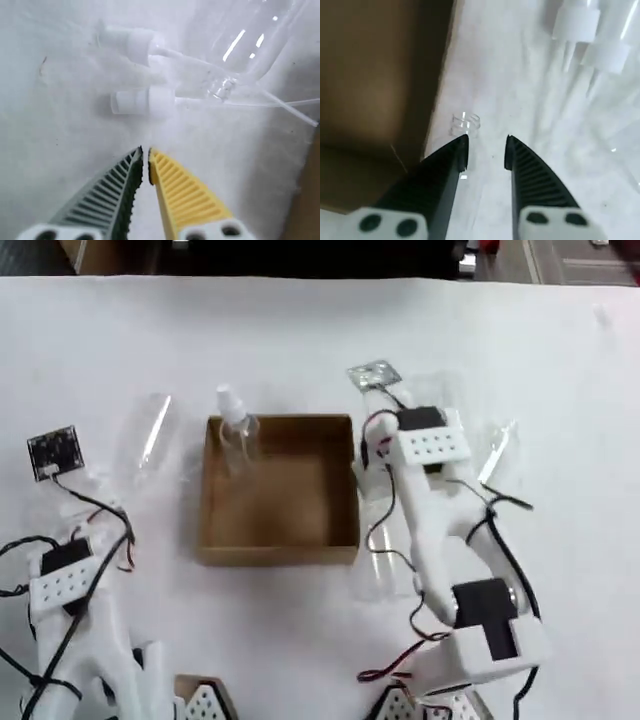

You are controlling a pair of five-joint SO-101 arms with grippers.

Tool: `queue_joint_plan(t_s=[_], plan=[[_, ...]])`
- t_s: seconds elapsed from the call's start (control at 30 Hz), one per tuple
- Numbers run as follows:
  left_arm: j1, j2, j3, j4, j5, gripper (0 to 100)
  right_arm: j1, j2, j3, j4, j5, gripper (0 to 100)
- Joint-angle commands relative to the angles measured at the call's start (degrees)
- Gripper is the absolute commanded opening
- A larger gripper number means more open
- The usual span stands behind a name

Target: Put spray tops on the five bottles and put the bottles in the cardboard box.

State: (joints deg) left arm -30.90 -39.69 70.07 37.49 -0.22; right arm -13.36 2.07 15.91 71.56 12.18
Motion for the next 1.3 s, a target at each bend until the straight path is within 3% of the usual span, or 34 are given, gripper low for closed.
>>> queue_joint_plan(t_s=[0.0,0.57,0.73,0.93,1.27], plan=[[0.7,0.0,-0.4,-1.4,-0.4,2,-2.5,0.0,-2.5,-0.7,-2.9,9.9],[0.7,0.0,-0.4,-1.1,-0.4,2,-1.2,6.9,-2.3,-4.9,-3.6,9.9],[0.7,0.0,-0.4,-1.1,-0.4,2,-1.9,6.7,-2.3,-2.9,-3.8,10.1],[0.7,0.0,-0.4,-1.1,-0.4,2,-2.5,6.7,-2.3,-0.9,-4.2,21.4],[0.7,0.0,-0.4,-1.1,-0.4,2,-2.3,2.5,-3.0,3.6,-7.8,18.0]])
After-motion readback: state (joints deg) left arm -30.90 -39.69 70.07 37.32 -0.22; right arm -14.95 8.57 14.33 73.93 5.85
